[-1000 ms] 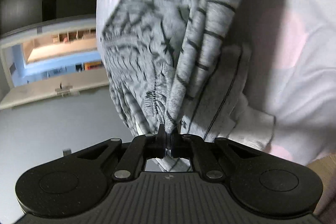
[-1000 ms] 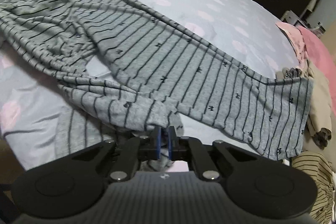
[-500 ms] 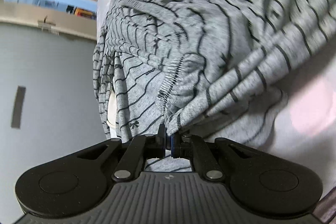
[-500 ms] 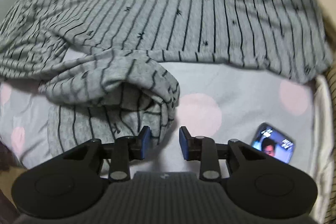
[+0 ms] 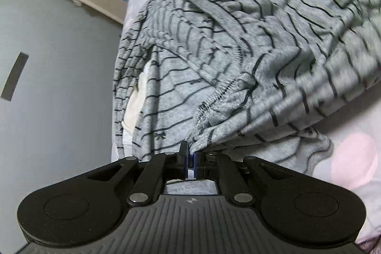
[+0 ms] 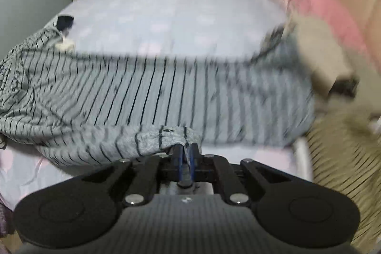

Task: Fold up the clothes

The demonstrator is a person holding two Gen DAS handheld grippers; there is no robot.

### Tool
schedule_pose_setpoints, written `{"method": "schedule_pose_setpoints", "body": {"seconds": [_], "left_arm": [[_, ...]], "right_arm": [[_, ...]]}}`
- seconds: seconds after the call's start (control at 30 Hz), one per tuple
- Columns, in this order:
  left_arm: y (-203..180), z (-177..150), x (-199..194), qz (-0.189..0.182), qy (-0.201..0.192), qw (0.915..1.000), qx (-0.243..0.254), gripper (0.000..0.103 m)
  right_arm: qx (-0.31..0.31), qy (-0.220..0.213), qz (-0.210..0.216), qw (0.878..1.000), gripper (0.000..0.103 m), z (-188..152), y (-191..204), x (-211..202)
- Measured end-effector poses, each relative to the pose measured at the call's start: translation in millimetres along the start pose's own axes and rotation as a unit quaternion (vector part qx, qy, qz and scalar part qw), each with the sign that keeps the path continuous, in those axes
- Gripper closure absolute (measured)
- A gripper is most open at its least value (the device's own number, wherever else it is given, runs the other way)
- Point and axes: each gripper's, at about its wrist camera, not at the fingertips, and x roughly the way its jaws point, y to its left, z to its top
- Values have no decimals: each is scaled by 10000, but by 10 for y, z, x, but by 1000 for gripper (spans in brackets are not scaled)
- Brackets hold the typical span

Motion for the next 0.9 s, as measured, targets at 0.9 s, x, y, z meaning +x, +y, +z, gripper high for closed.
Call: {"method": "schedule_pose_setpoints", "body": {"seconds": [0.9], "left_arm": [[-78,21,169,441,398,9980,229,101]], "right_arm": [[206,1379,-17,9902,60,-264,-100,879]]}}
